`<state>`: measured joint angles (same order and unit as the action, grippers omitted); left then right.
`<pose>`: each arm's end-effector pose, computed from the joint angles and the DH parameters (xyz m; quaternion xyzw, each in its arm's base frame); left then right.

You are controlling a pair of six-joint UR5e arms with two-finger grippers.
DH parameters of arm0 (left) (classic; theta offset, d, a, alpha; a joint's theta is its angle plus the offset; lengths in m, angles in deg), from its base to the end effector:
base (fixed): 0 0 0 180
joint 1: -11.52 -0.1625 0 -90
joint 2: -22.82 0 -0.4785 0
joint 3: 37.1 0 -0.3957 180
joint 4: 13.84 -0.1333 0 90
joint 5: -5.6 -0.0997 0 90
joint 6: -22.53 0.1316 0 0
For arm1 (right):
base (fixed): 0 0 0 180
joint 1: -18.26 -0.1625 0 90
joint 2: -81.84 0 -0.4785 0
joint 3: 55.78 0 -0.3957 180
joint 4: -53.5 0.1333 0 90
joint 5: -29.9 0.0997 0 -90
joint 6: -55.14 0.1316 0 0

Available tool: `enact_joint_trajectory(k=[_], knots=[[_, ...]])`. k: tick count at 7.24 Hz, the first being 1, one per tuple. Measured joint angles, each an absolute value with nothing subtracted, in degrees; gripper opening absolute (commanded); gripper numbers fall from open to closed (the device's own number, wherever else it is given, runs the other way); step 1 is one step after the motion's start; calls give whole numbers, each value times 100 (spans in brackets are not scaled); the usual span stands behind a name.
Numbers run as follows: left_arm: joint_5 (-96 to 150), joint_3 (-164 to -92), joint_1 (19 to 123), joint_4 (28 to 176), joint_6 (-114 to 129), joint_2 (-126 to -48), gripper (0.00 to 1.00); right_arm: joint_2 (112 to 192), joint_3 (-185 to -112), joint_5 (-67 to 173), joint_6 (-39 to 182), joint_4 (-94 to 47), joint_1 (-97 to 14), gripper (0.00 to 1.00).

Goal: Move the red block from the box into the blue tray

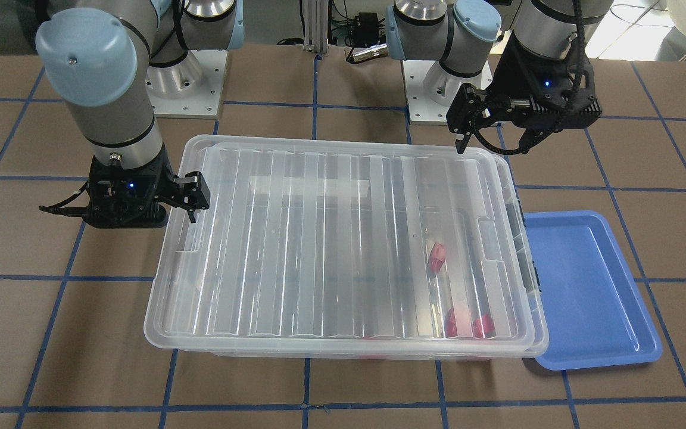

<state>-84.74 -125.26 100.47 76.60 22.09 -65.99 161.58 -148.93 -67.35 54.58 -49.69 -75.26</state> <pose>-0.1235 -0.4931 0.5349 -0.0131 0.9997 -0.0226 0.0031 0.1514 -0.5611 0.4106 0.0356 -0.9974 -0.0003 0.0633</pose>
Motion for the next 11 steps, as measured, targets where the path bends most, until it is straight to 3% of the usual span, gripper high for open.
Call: enact_joint_trajectory(k=[11], knots=[[-8475,-12552,10047,7653,2210,-6569,100,15937,-15139,-7640,5376,-5314,-7357,100]])
